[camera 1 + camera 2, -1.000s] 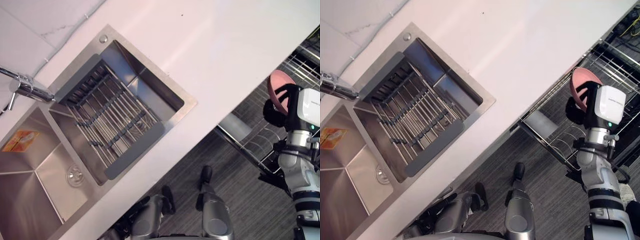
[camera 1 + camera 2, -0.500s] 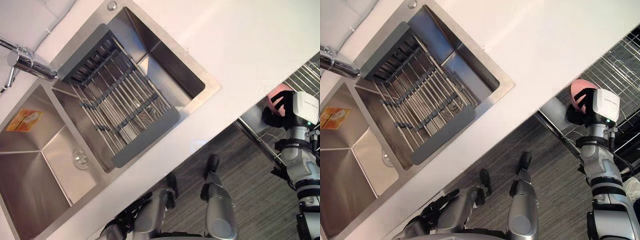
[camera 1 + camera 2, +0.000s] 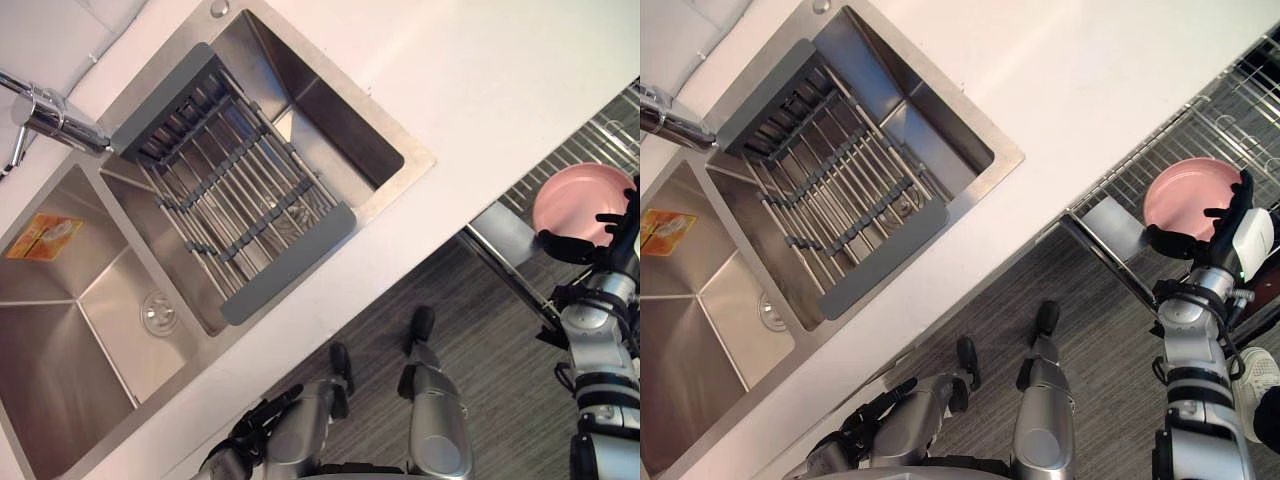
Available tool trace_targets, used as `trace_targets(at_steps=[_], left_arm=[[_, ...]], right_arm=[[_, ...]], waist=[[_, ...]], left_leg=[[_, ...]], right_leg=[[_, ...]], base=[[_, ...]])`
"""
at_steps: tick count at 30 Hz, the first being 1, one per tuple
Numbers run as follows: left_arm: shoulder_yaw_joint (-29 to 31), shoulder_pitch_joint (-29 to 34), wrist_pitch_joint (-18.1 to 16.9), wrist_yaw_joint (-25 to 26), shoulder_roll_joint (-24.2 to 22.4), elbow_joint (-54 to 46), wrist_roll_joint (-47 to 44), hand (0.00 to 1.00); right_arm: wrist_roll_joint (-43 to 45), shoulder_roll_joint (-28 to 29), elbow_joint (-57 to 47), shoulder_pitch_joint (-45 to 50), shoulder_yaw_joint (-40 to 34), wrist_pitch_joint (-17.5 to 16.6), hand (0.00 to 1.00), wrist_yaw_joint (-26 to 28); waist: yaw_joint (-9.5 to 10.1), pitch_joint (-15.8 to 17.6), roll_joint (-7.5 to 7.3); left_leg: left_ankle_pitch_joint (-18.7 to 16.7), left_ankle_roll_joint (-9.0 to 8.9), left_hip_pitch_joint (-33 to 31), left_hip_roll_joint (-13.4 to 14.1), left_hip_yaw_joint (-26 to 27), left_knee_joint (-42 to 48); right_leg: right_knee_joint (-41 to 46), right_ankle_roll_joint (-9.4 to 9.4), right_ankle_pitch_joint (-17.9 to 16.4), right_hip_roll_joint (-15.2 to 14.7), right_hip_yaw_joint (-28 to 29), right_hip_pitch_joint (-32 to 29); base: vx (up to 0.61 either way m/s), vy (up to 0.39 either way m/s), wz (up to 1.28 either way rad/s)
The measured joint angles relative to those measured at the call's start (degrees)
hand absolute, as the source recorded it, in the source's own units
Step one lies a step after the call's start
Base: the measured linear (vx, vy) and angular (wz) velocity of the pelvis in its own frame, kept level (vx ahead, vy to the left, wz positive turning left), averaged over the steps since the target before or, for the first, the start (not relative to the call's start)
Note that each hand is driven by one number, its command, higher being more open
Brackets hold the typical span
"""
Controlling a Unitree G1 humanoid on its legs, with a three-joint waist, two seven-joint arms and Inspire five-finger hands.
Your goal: Walk over to the sink, pick up the cup, carry it to the dishwasher, place the cup inside the dishwasher, then close the dishwasher door
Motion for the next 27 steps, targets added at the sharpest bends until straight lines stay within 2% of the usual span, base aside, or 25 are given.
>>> trace_targets(at_steps=[1, 2, 3, 4, 6, 7, 9, 12, 16, 20, 22, 25, 27], left_arm=[[0.46, 0.01, 0.20, -0.02, -0.01, 0.17, 0.37, 1.00], [1.55, 0.01, 0.29, -0.04, 0.11, 0.46, 1.14, 1.00], [2.72, 0.01, 0.30, -0.08, 0.54, 0.58, 1.75, 1.00], [3.19, 0.02, 0.28, -0.07, 0.82, 0.65, 2.10, 1.00], [4.75, 0.05, 0.42, -0.07, 1.95, 1.22, 3.22, 1.00], [5.09, 0.05, 0.42, -0.07, 2.12, 1.46, 3.27, 1.00], [6.67, 0.40, 0.26, -0.10, 2.43, 2.11, 3.14, 1.00], [8.39, 0.79, 0.45, 0.04, 2.41, 2.69, 3.07, 1.00], [8.66, 1.35, 1.83, 1.35, 2.41, 3.62, 2.81, 1.00], [8.52, 1.50, 2.90, 2.48, 2.33, 4.89, 1.37, 1.00], [7.99, 1.59, 2.90, 2.59, 2.23, 5.15, 1.35, 1.00], [6.95, 1.59, 2.78, 2.66, 1.56, 6.17, 1.04, 1.00], [6.75, 1.59, 2.68, 2.66, 0.82, 6.85, 0.81, 1.00]], right_arm=[[1.04, 0.69, -2.31, 0.75, -0.67, -0.16, 1.00, 0.52], [2.98, 2.19, -6.56, 1.52, -2.04, -0.54, 1.00, 1.34], [5.00, 3.80, -10.72, 2.14, -3.52, -1.37, 1.00, 1.93], [5.65, 4.51, -12.61, 2.54, -4.27, -1.84, 1.00, 2.07], [8.85, 6.40, -17.85, 4.79, -7.97, -3.70, 1.00, 2.53], [9.93, 6.73, -18.81, 5.28, -9.02, -4.05, 1.00, 2.52], [14.60, 7.06, -20.24, 6.60, -13.45, -4.84, 1.00, 3.83], [24.95, 6.89, -18.01, 7.68, -18.69, -5.16, 1.00, 7.33], [35.03, 6.72, -9.07, 10.42, -22.73, -4.86, 1.00, 12.09], [39.00, 8.63, -4.31, 13.61, -23.59, -2.84, 1.00, 16.76], [39.18, 10.44, -2.59, 14.30, -23.47, -1.91, 1.00, 18.74], [39.20, 13.41, 1.14, 14.37, -22.19, -0.73, 1.00, 20.70], [39.57, 15.29, 3.37, 14.40, -18.89, 0.34, 1.00, 21.56]], waist=[[-0.16, -0.04, -0.23], [-0.35, -0.13, -1.10], [-0.66, -0.34, -2.29], [-0.87, -0.45, -2.87], [-1.10, -1.47, -5.90], [-1.19, -1.79, -6.51], [-1.84, -2.95, -8.66], [-2.52, -4.23, -9.81], [-2.71, -6.95, -10.02], [-2.81, -8.86, -9.59], [-2.79, -9.41, -9.03], [-2.60, -10.40, -7.36], [-2.26, -11.15, -5.88]], left_leg=[[-0.35, 0.59, 0.45, 0.25, 0.14, -0.08], [-0.81, 1.32, 1.30, 0.63, 0.79, -0.37], [-0.87, 1.40, 2.06, 0.87, 1.85, -0.44], [-0.89, 1.43, 2.50, 1.00, 2.15, -0.44], [-1.41, 1.53, 4.26, 1.78, 3.17, -0.57], [-1.60, 1.56, 4.66, 2.00, 3.29, -0.63], [-2.04, 1.44, 6.12, 2.58, 4.09, -0.80], [-2.83, 0.77, 7.68, 3.34, 4.68, -0.43], [-3.58, 0.34, 8.94, 3.80, 4.95, -0.21], [-3.86, 0.26, 9.14, 3.95, 5.72, -0.22], [-3.98, 0.24, 9.22, 4.02, 6.02, -0.26], [-4.02, 0.20, 9.06, 4.06, 5.90, -0.35], [-3.94, 0.12, 8.94, 4.06, 5.41, -0.55]], right_leg=[[0.05, -0.05, -0.04, 0.36, 0.24, 0.20], [0.13, -0.06, -0.04, 0.94, 0.92, 0.37], [0.13, -0.06, -0.03, 1.31, 1.67, 0.64], [0.10, -0.06, -0.03, 1.49, 1.93, 0.97], [-0.38, -0.06, -0.03, 2.47, 2.65, 2.33], [-0.62, -0.07, -0.02, 2.75, 2.74, 2.72], [-1.53, -0.11, 0.02, 3.52, 2.96, 4.19], [-3.94, -0.27, 0.89, 4.48, 3.09, 6.79], [-6.46, -0.43, 1.45, 5.24, 3.12, 9.22], [-7.01, -0.37, 1.64, 5.34, 3.26, 9.36], [-7.04, -0.41, 1.70, 5.32, 3.13, 9.40], [-7.04, -0.41, 1.74, 5.17, 2.46, 9.40], [-7.03, -0.42, 1.75, 5.10, 1.91, 9.41]], base=[[0.02, 0.004, -0.27], [0.02, 0.010, -0.38], [0.01, 0.007, -0.37], [0.01, -0.004, -0.31], [0.02, -0.018, -0.24], [0.02, -0.007, -0.19], [0.02, 0.005, -0.11], [0.02, 0.015, -0.08], [0.00, 0.029, -0.03], [-0.02, 0.052, -0.09], [-0.02, 0.036, -0.08], [-0.01, 0.039, 0.00], [0.02, 0.037, 0.10]])
